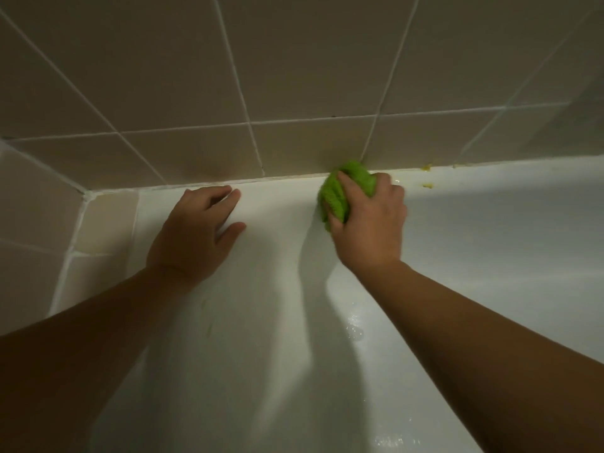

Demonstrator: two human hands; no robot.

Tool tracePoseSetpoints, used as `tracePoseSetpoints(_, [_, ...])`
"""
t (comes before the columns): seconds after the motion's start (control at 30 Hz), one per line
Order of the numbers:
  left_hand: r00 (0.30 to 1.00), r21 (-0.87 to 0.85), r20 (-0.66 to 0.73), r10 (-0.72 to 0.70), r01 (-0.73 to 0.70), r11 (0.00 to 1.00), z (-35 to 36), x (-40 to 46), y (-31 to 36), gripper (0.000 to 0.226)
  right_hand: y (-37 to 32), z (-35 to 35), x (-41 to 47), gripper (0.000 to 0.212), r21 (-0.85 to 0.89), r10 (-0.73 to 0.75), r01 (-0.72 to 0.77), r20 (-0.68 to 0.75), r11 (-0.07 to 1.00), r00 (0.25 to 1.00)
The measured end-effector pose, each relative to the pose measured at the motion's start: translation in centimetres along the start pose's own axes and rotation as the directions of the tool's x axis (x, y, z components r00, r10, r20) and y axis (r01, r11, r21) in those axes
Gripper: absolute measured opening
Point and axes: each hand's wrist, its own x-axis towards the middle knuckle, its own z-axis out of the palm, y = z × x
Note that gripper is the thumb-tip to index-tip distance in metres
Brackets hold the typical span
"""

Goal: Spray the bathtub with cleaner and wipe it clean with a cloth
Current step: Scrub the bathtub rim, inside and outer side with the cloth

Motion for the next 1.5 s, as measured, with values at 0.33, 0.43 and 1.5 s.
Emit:
tracePoseSetpoints(0.33, [0.998,0.061,-0.036,0.045,-0.043,0.997,0.0,0.2,0.4,0.051,4.6,-1.8,0.4,0.055,0.015,0.138,-0.138,-0.014,0.99,0.99])
tracePoseSetpoints(0.43, [0.997,0.069,-0.039,0.065,-0.062,0.996,0.1,0.4,0.5,0.051,2.0,-1.4,0.4,0.054,0.004,0.084,-0.084,0.023,0.996,0.996])
tracePoseSetpoints(1.5, [0.95,0.124,0.22,-0.219,0.196,0.973,3.3,3.8,13.4,0.076,8.3,-5.5,1.6,0.059,-0.07,-0.013,0.024,0.142,0.997,0.99])
